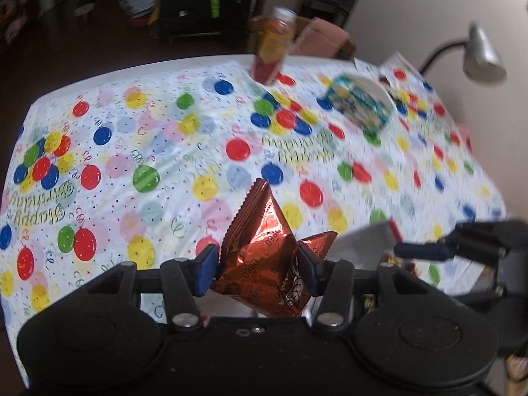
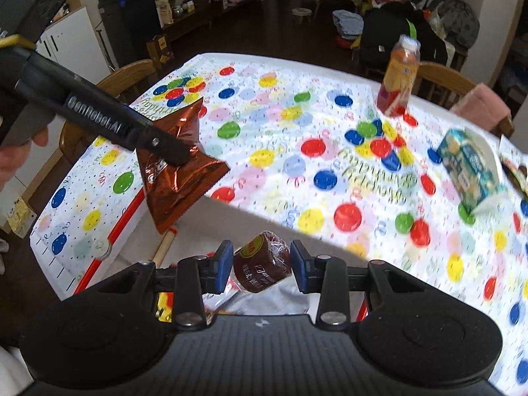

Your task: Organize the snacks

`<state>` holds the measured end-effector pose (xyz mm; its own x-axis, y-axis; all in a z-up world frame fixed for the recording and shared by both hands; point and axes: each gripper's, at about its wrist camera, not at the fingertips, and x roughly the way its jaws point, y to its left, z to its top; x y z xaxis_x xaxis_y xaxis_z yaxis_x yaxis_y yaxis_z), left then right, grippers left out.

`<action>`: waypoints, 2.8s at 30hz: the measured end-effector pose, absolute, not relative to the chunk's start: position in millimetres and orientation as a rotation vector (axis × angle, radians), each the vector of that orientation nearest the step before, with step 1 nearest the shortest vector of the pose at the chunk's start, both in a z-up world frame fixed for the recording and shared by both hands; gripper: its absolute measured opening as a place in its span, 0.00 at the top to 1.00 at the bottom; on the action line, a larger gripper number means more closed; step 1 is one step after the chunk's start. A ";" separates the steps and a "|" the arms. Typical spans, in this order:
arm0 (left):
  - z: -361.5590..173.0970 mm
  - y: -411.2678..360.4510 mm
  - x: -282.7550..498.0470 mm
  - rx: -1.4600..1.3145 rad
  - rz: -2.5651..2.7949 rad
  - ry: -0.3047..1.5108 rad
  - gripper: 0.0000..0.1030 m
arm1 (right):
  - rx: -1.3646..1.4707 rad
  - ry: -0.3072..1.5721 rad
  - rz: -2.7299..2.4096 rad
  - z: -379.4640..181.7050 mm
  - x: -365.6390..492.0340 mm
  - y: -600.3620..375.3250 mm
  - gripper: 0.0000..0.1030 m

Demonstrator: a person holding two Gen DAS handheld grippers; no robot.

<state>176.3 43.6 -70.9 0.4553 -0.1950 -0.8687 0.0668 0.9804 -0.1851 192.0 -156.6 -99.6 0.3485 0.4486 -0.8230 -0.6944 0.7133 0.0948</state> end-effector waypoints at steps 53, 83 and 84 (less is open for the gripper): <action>-146.0 -25.3 130.7 0.169 -0.251 1.127 0.13 | -0.156 1.085 0.623 -171.7 147.0 -181.0 0.38; -73.5 11.1 5.9 0.078 -0.100 0.787 0.00 | 0.090 0.761 0.438 -106.8 40.0 -214.5 0.00; -71.1 12.7 1.9 0.069 -0.094 0.779 0.00 | 0.102 0.749 0.428 -105.5 36.5 -215.6 0.00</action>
